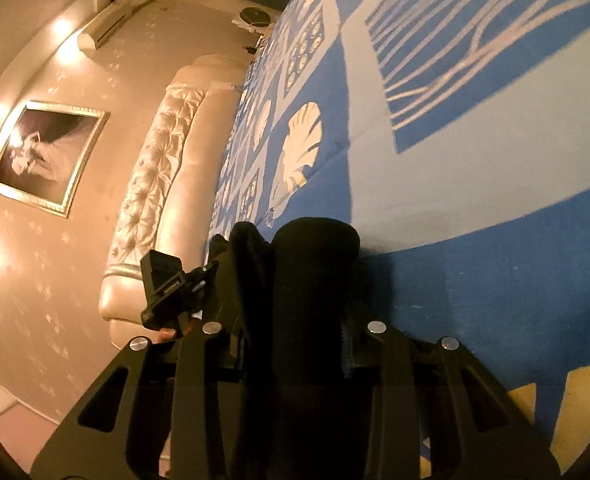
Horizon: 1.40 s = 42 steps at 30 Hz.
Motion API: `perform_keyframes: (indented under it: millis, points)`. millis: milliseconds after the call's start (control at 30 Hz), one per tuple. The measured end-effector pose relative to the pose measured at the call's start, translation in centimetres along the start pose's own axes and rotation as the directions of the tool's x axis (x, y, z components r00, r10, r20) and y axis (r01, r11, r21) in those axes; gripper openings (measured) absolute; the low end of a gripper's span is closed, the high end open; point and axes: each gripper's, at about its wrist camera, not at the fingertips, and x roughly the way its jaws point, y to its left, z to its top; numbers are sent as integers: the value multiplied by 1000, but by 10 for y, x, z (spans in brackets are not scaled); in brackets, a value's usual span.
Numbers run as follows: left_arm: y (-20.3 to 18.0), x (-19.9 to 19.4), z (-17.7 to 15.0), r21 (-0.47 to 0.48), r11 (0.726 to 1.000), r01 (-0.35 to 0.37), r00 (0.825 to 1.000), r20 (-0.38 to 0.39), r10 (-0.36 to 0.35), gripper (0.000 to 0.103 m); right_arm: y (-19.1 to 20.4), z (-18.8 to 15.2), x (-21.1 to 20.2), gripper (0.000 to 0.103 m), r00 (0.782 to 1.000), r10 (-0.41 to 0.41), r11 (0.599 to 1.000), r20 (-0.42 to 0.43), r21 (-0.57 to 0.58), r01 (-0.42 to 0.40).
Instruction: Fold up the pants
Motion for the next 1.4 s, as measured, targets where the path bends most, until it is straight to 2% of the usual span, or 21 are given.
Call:
perform_keyframes:
  millis: [100,133,167,200,267,433,533,633,667,733,767,800,833,867,900,933,967,1067,1267,1400]
  points:
    - [4,0,-3,-1,1000,5,1000,6,-5,43,-1,-2,-1,35,1000,7,1000,3,10,-7]
    - [4,-2,-5,-1,1000,7,1000,11,-7,52,2,-2,-1,38,1000,2,1000,0,9,-2]
    - [5,-7,-9,-9,1000,9,1000,24,-8,60,4,-4,-2,45,1000,2,1000,-2,8,-2]
    - [6,-14,-15,-20,1000,22,999,41,-21,62,6,-8,-6,53,1000,15,1000,-6,20,-15]
    - [9,-25,-27,-39,998,52,998,48,-50,75,9,-17,-13,63,999,36,998,-14,46,-35]
    - [14,-51,-81,-62,996,72,997,22,-70,75,15,-54,-29,75,997,43,997,-65,73,-38]
    - [15,-68,-116,-79,994,76,997,27,-74,75,16,-77,-34,76,994,53,995,-96,92,-44]
    - [11,-73,-134,-98,991,88,996,22,-86,77,22,-88,-36,76,991,25,997,-129,70,-16]
    - [8,-73,-139,-92,993,80,997,16,-79,77,24,-89,-36,76,992,13,998,-126,63,-5]
    - [2,-71,-141,-60,997,47,999,10,-47,77,28,-91,-34,67,991,-44,998,-125,35,49]
    - [-3,-68,-142,-31,999,22,1000,6,-22,77,29,-92,-34,48,989,-80,996,-122,19,83]
    - [-5,-67,-142,-17,1000,10,1000,4,-10,77,28,-92,-35,35,989,-86,996,-120,20,89]
    - [-5,-66,-143,-12,1000,4,1000,1,-4,77,26,-92,-36,33,990,-76,997,-116,24,79]
    - [-5,-65,-142,-11,1000,-4,1000,-6,4,72,27,-92,-38,30,990,-80,996,-114,16,82]
    - [-5,-64,-141,-7,1000,-10,1000,-12,10,69,28,-91,-38,28,990,-88,996,-114,3,89]
    - [-6,-63,-140,1,1000,-7,1000,-21,7,58,29,-90,-38,28,989,-95,995,-115,-3,96]
    - [-8,-61,-138,4,1000,8,999,-34,-8,52,26,-89,-40,27,988,-103,995,-115,-8,102]
    - [-9,-60,-140,11,1000,-1,1000,-24,1,51,21,-87,-41,26,985,-122,992,-118,-27,119]
    - [2,-61,-150,-2,998,57,998,-13,-57,51,2,-83,-46,25,989,-79,996,-123,16,82]
    - [1,-63,-152,18,999,50,999,-2,-50,53,1,-81,-44,25,990,-58,998,-129,26,62]
